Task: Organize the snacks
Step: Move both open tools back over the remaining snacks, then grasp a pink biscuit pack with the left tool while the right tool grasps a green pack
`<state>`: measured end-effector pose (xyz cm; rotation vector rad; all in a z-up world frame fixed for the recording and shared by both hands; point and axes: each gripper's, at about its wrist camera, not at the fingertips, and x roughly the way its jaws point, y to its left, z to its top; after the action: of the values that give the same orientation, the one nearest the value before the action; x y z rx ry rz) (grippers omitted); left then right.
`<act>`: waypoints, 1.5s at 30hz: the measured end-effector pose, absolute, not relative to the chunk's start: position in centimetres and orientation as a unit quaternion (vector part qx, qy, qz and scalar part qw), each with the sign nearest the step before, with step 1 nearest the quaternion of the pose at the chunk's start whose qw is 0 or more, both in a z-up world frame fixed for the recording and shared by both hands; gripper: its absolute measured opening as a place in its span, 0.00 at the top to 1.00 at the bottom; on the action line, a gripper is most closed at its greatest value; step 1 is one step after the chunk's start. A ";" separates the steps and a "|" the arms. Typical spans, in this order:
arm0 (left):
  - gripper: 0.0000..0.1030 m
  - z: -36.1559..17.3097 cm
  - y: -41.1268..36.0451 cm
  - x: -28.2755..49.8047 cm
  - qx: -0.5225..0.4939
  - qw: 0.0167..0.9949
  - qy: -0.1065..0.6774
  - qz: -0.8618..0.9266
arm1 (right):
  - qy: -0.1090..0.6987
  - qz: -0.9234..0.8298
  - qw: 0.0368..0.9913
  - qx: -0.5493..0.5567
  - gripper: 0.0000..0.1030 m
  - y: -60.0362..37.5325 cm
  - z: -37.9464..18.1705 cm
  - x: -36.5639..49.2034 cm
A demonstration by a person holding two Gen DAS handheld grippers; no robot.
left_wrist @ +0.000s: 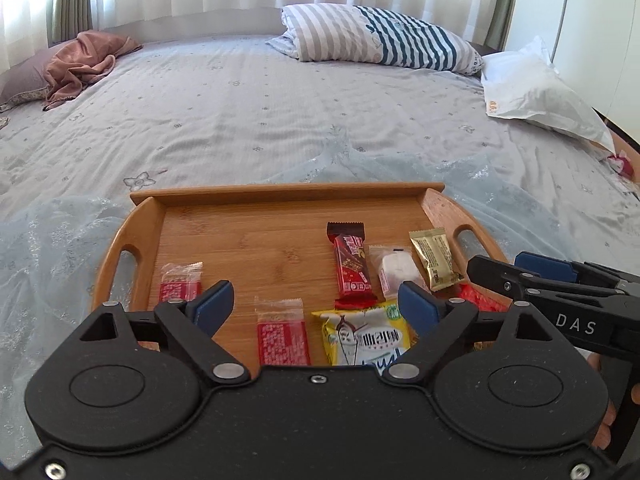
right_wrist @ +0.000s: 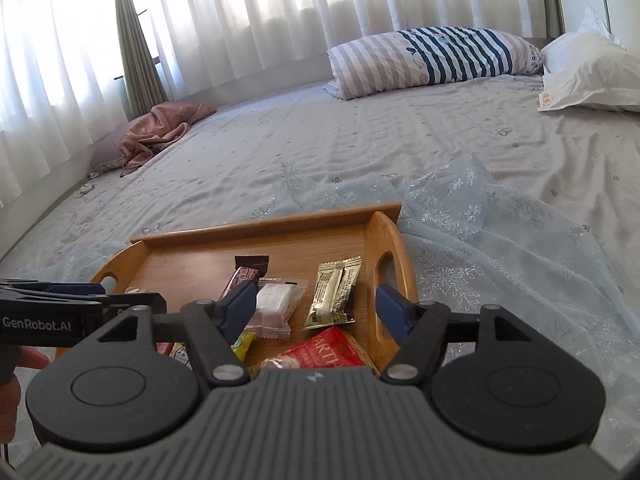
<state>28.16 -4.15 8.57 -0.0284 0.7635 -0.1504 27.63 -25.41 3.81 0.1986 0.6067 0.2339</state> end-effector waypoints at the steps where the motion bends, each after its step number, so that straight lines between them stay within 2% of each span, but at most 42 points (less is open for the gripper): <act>1: 0.13 8.8 -3.8 27.3 -0.011 0.926 0.370 -0.077 | 0.293 0.119 0.944 0.092 0.20 -25.2 4.1 26.9; 6: 0.05 9.7 -2.2 23.3 -0.006 0.930 0.357 -0.088 | 0.278 0.143 0.947 0.073 0.14 -24.0 4.6 23.8; 22: 0.04 8.0 -0.3 13.5 0.019 0.928 0.357 -0.100 | 0.225 0.185 0.956 0.013 0.07 -20.8 4.4 15.0; 38: 0.04 5.0 0.9 10.0 0.004 0.925 0.371 -0.081 | 0.202 0.190 0.960 -0.043 0.00 -19.6 2.0 9.6; 45: 0.25 4.5 1.0 9.0 -0.001 0.915 0.387 -0.112 | 0.205 0.196 0.958 -0.045 0.00 -19.3 0.5 7.9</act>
<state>8.98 0.96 4.45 -0.0027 0.7970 -0.2301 7.93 -19.34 0.51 -0.0912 0.4163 0.3967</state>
